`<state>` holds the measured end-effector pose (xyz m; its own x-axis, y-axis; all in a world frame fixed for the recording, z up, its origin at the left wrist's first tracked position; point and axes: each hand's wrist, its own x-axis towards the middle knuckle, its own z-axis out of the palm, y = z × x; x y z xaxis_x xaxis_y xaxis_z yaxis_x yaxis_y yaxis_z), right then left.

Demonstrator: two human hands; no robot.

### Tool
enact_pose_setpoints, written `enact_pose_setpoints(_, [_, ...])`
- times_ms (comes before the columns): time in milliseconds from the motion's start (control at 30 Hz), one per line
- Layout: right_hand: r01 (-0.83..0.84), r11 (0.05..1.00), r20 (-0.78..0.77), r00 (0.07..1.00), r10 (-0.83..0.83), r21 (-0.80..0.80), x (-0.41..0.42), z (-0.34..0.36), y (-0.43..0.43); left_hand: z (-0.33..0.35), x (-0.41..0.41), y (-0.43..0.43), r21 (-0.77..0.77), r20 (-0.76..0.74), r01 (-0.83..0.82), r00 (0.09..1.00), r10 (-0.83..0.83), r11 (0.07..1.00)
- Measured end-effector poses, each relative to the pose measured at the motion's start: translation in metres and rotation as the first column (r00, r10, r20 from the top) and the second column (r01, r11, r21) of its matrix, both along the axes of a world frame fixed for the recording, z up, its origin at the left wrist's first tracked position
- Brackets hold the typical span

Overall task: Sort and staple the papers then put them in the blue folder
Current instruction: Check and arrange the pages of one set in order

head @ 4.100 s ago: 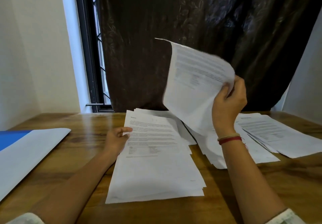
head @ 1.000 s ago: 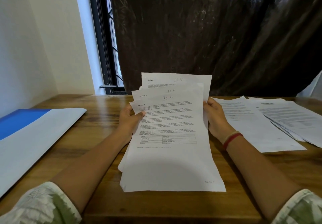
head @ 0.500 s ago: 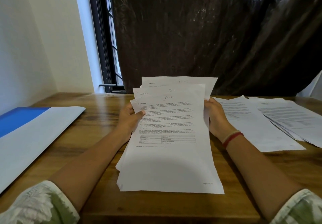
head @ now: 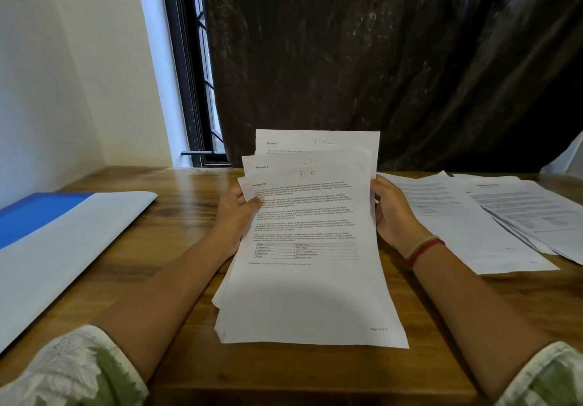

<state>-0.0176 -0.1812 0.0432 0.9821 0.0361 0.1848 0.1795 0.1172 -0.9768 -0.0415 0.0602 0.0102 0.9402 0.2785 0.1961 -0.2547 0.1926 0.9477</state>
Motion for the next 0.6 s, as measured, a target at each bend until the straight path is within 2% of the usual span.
enact_pose_setpoints(233, [-0.031,0.998,-0.068,0.997,0.035,0.057,0.0053,-0.0039,0.001,-0.0018,0.0025,0.0026,-0.028,-0.031,-0.025,0.999,0.024,0.999])
enact_pose_setpoints(500, [-0.004,1.0,-0.187,0.982,0.005,0.004,0.0098,-0.0036,-0.0024,0.002,0.0003,0.0017,-0.033,-0.054,-0.042,0.998,0.041,0.999])
enact_pose_setpoints(600, [0.036,0.999,-0.17,0.985,-0.04,-0.027,0.0098,-0.004,-0.0022,0.0022,0.0003,0.001,-0.026,-0.059,-0.04,0.998,0.038,0.999])
